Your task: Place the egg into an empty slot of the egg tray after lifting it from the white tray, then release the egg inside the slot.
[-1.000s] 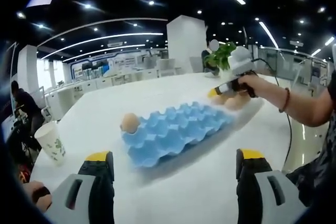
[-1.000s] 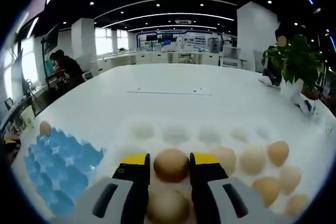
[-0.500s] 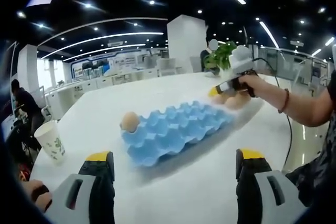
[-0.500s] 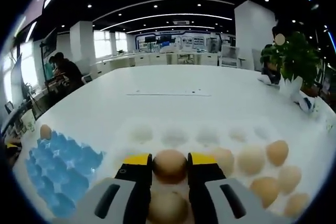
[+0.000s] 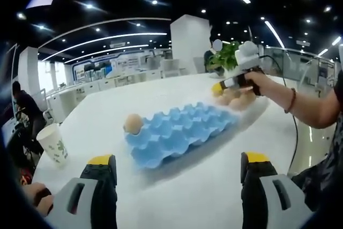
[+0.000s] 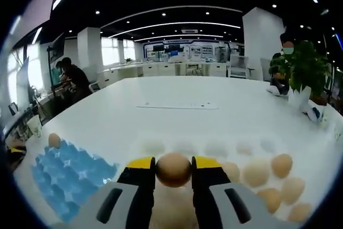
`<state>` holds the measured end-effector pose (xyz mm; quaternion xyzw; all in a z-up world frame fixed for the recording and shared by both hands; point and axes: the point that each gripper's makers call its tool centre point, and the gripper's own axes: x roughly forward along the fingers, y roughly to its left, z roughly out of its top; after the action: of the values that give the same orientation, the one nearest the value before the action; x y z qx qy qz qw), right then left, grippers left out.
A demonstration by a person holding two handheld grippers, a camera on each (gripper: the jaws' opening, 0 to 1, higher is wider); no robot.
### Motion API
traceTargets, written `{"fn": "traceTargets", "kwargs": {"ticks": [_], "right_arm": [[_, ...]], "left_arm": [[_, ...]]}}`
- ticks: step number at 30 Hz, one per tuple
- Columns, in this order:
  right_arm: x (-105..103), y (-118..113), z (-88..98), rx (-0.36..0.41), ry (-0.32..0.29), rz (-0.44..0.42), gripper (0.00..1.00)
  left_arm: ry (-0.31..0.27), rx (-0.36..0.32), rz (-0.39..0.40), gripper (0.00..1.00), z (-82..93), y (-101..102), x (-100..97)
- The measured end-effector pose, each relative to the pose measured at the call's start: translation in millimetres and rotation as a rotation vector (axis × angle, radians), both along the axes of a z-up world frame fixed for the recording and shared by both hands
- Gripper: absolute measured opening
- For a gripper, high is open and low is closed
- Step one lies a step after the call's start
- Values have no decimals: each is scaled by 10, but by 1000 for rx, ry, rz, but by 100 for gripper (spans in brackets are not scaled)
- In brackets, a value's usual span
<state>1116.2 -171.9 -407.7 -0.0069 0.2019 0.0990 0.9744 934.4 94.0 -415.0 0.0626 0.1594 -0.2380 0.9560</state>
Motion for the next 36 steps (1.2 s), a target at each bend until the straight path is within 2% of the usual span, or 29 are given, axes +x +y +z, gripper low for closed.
{"fn": "traceTargets", "kwargs": {"ticks": [10, 19, 32, 34, 36], "right_arm": [[-46, 221, 138, 18, -21, 58, 27], [-106, 554, 194, 48, -17, 146, 27], [-262, 1257, 245, 77, -25, 312, 27], [-286, 1375, 274, 105, -33, 338, 27], [-312, 1471, 269, 90, -29, 367, 27]], "left_arm": [[2, 4, -2, 98, -4, -1, -19], [-9, 8, -4, 98, 26, -22, -27], [-11, 17, -10, 99, 41, -60, -43], [-13, 16, -9, 98, 42, -63, -43], [-18, 14, -5, 98, 48, -64, -41]]}}
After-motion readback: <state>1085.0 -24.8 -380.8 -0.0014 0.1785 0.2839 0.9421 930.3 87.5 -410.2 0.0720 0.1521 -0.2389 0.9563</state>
